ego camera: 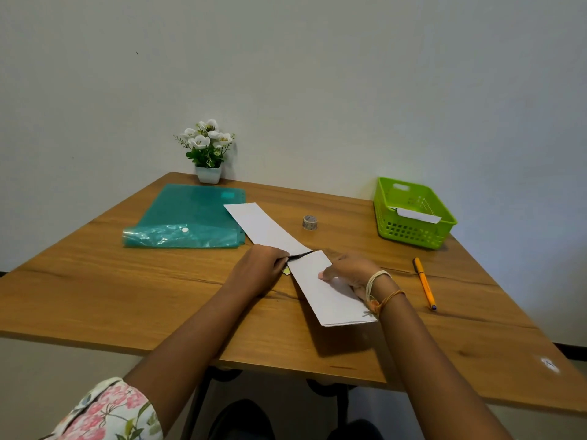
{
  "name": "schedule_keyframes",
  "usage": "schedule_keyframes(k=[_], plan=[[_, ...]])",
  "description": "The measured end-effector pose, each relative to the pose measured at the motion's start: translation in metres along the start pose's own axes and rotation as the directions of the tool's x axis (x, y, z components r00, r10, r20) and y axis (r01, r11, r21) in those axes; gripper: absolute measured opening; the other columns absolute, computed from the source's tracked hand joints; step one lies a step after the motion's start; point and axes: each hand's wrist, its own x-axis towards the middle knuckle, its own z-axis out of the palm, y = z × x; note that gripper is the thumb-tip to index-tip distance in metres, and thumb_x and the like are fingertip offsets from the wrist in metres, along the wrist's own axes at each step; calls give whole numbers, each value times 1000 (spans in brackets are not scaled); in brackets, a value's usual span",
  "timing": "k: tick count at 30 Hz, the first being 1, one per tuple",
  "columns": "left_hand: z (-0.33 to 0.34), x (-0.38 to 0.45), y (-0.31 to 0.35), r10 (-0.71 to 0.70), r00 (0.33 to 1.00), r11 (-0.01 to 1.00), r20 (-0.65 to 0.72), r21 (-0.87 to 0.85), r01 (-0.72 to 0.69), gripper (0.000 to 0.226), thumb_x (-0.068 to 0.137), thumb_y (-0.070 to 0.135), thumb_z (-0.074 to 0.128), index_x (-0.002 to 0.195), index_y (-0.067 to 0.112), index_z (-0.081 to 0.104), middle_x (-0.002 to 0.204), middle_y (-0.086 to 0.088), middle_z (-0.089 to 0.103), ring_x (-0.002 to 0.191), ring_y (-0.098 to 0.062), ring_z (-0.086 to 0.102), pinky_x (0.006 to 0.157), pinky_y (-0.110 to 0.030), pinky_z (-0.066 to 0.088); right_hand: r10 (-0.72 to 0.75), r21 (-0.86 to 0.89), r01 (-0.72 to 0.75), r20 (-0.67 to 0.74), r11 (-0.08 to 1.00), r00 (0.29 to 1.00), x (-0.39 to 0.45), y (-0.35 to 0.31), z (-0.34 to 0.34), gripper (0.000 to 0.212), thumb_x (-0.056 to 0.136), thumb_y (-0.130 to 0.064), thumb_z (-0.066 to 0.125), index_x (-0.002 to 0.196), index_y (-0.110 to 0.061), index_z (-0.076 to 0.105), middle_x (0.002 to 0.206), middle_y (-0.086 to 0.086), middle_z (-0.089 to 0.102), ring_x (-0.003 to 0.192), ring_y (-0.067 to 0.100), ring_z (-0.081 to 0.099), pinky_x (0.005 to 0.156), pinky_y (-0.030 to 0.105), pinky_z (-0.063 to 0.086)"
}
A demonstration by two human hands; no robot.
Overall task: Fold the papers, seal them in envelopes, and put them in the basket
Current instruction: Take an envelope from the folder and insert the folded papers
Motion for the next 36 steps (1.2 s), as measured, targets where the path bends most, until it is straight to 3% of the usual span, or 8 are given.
schedule_keyframes(k=[3, 11, 19, 20, 21, 24, 30, 36], plan=[[1, 0, -1, 9, 1000, 1000, -6, -24, -9, 25, 95, 22, 52, 99, 9, 72, 96, -8, 73, 87, -21, 65, 77, -42, 54, 17, 15, -18, 74, 1000, 997, 5, -1, 5, 51, 64, -11, 80, 110, -3, 60, 120, 16, 61, 112, 37, 59, 99, 47, 48], [-1, -2, -1, 32, 999, 994, -14, -108, -33, 23, 94, 20, 56, 110, 14, 72, 108, -4, 72, 97, -17, 64, 83, -38, 54, 14, 9, -15, 109, 1000, 994, 10, -17, 5, 18, 81, -2, 70, 94, -4, 58, 119, 17, 60, 113, 36, 58, 101, 46, 46], [0, 1, -6, -30, 999, 988, -40, -154, 23, 25, 94, 17, 56, 115, 17, 70, 113, 0, 71, 101, -13, 63, 87, -28, 52, -70, -222, 86, 78, 971, 994, -9, -3, -5, 47, 78, -36, 75, 115, -13, 58, 103, -4, 45, 92, 20, 49, 76, 30, 36], [1, 1, -6, -31, 999, 988, -37, -153, 25, 25, 94, 17, 56, 115, 17, 70, 112, 0, 71, 100, -13, 63, 87, -28, 52, -86, -277, 99, 62, 956, 994, -14, 1, -8, 49, 79, -34, 75, 118, -10, 57, 135, 13, 50, 88, 19, 47, 74, 28, 36], [2, 1, -7, -32, 999, 988, -33, -152, 27, 25, 94, 17, 56, 114, 17, 70, 112, 0, 71, 100, -12, 63, 86, -28, 52, -92, -303, 100, 42, 948, 995, -17, 5, -11, 51, 80, -32, 74, 122, -12, 54, 103, 5, 60, 86, 17, 48, 73, 27, 38], [1, 2, -7, -30, 999, 986, -36, -164, 23, 25, 94, 17, 56, 115, 18, 70, 112, 1, 71, 100, -11, 62, 85, -24, 50, -107, -269, 105, 6, 958, 994, -23, 11, -14, 43, 79, -21, 75, 116, -21, 55, 98, 0, 53, 88, 16, 50, 63, 26, 39], [-3, -1, -4, 20, 998, 985, -52, -172, -29, 26, 92, 18, 59, 116, 18, 69, 114, 1, 70, 102, -11, 62, 83, -18, 44, -144, 59, 154, -144, 986, 979, -7, 4, 7, 19, 74, -8, 78, 80, -17, 63, 89, 2, 59, 92, 20, 53, 69, 25, 41], [-4, -2, -4, 9, 997, 982, -75, -186, -23, 25, 92, 17, 60, 115, 17, 69, 113, 0, 71, 101, -11, 62, 85, -23, 49, -350, -74, 344, -282, 936, 893, 7, 11, 26, 26, 76, -22, 77, 95, -25, 59, 106, 3, 58, 95, 18, 59, 84, 30, 52]])
